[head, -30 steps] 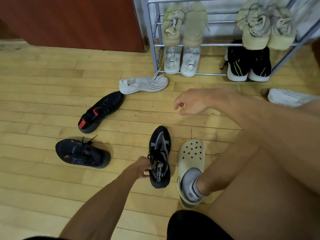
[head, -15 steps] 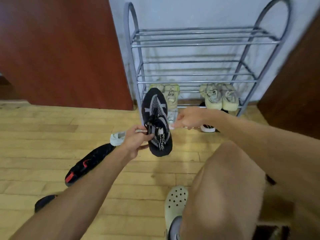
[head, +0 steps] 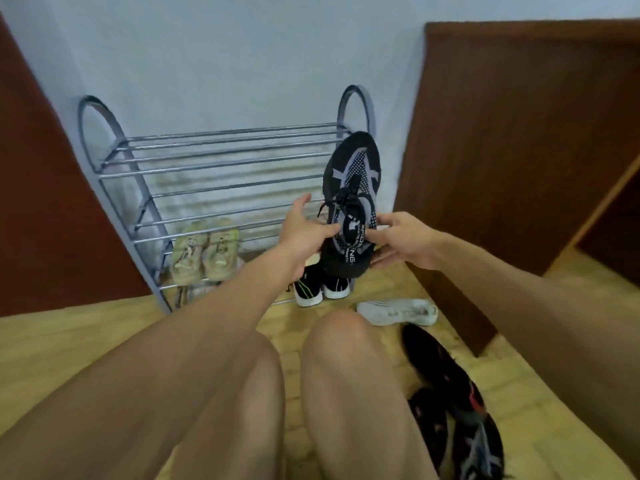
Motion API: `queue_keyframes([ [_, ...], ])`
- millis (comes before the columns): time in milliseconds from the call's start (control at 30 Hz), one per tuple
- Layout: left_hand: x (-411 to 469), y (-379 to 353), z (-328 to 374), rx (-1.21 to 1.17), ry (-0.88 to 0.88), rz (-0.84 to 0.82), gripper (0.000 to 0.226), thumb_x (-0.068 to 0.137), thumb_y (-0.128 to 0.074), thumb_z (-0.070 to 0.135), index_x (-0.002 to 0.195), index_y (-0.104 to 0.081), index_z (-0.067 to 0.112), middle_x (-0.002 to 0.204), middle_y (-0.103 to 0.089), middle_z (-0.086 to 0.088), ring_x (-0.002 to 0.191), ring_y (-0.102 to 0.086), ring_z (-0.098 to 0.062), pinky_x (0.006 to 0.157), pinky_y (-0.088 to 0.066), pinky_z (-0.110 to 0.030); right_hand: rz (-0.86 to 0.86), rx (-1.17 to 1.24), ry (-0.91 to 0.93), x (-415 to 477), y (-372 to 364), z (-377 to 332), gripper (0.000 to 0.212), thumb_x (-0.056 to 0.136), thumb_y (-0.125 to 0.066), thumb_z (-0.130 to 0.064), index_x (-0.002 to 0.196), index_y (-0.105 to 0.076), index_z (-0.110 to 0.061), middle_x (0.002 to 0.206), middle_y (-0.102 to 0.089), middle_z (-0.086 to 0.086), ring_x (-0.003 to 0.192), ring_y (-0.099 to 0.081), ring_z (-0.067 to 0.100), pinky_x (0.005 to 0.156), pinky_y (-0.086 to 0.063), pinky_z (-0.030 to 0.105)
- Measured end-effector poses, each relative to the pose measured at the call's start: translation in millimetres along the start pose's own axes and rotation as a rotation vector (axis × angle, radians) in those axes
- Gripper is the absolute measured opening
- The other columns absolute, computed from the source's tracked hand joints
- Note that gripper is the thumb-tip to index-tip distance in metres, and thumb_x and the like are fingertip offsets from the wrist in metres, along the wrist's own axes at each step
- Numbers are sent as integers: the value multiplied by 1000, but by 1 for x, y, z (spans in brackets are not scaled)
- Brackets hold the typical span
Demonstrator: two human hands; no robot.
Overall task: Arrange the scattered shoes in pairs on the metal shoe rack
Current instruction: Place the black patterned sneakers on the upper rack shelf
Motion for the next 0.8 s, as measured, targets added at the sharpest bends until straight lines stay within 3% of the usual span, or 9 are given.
queue_keyframes([
  [133,2,-69,-27,180,162,-152,49,84,-68,10,129,-51,14,122,-63,-5,108,-62,-26,85,-53,-39,109,14,-85,-14,48,49,46,98,-48,-8,143,-38,-6,119,-66,21,88,-71,31,66,-61,35],
  [233,-6,-115,-57,263,258,-256,40,83,-68,8,121,-59,7,115,-69,-11,102,-66,-27,91,-55,-43,160,33,-120,-26,73,85,38,97,-49,-11,135,-49,-6,119,-67,20,97,-69,36,79,-59,43],
  [367,-18,-155,-96,179,360,-281,21,83,-67,-1,103,-63,6,106,-68,-14,97,-67,-30,86,-55,-43,140,66,-173,-39,91,135,40,97,-52,-18,137,-49,-9,126,-64,15,98,-68,32,84,-58,42],
  [433,-23,-166,-116,161,420,-289,26,82,-67,-3,107,-61,5,110,-68,-15,102,-66,-32,85,-56,-45,120,144,-208,-44,93,167,43,97,-54,-23,137,-47,-11,126,-63,12,102,-67,34,85,-58,42],
  [567,-33,-178,-161,213,530,-323,32,79,-66,-5,108,-65,7,112,-71,-10,100,-67,-28,63,-56,-35,185,353,-270,-58,88,234,42,94,-56,-37,127,-56,-12,110,-67,10,93,-68,28,80,-60,39],
  [633,-39,-179,-178,254,575,-296,27,76,-65,-12,94,-65,8,104,-72,-11,88,-69,-27,53,-55,-32,276,339,-423,-70,77,284,37,95,-53,-40,111,-59,-8,91,-64,9,77,-66,25,66,-58,34],
  [700,-41,-180,-187,299,580,-289,31,73,-65,-14,96,-65,7,101,-72,-12,79,-68,-23,48,-53,-30,308,159,-648,-92,65,343,28,96,-51,-34,87,-55,-8,73,-56,8,60,-56,22,58,-51,30],
  [733,-41,-181,-189,312,572,-297,35,73,-67,-13,101,-65,7,101,-72,-11,79,-68,-22,51,-53,-31,287,42,-746,-106,59,370,24,96,-51,-29,85,-53,-8,74,-54,9,62,-54,23,62,-53,33],
  [800,-41,-181,-190,329,554,-303,39,72,-69,-12,105,-65,8,99,-72,-10,79,-68,-22,58,-55,-33,195,-109,-876,-133,42,414,24,96,-49,-22,106,-58,-2,95,-58,14,84,-59,28,84,-57,39],
])
Point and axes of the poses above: each hand's wrist, its own x-axis towards the middle knuckle, its own y-axis out of the back of the hand, z = x × y, the point moved 4 cm from there along x, towards the middle knuckle
